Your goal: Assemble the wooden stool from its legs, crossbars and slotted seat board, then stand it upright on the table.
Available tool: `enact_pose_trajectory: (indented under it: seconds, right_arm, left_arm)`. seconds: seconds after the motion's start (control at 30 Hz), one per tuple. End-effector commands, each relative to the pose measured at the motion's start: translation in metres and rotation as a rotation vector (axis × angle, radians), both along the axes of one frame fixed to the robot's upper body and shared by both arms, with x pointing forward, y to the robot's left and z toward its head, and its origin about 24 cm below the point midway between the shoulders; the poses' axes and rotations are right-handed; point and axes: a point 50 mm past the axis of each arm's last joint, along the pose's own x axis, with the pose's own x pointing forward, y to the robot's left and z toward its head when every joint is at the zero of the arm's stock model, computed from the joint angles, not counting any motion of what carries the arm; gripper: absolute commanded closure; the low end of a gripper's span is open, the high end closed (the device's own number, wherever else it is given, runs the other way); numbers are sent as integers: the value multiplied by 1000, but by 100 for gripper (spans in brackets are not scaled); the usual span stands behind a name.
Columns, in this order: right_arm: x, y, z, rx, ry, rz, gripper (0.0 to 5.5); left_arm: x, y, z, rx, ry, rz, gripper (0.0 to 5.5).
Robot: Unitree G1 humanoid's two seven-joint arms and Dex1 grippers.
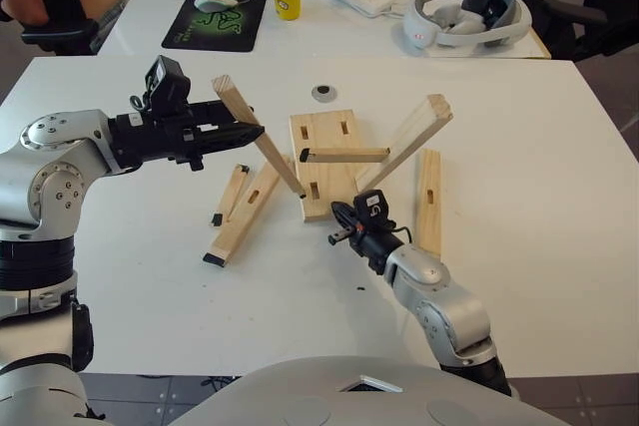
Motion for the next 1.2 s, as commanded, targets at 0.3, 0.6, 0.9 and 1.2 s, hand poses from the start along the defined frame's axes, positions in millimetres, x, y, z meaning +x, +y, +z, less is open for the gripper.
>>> enact_pose_trajectory:
  seconds: [0.3,0.6,0.9,1.2]
  right_arm:
    - [-8,-3,-31,-144,143,24,550]
    - [-13,0,-33,-155,172,67,550]
    - [-14,1,-32,-150,184,78,550]
    - [-13,4,-31,-144,179,92,550]
  left_arm:
    - [2,-8,5,16,-66,-50,347]
    - [-6,-18,-31,65,-34,-88,347]
    - [6,-6,-26,143,-85,-77,347]
    - [13,-14,-1,172,-85,-153,347]
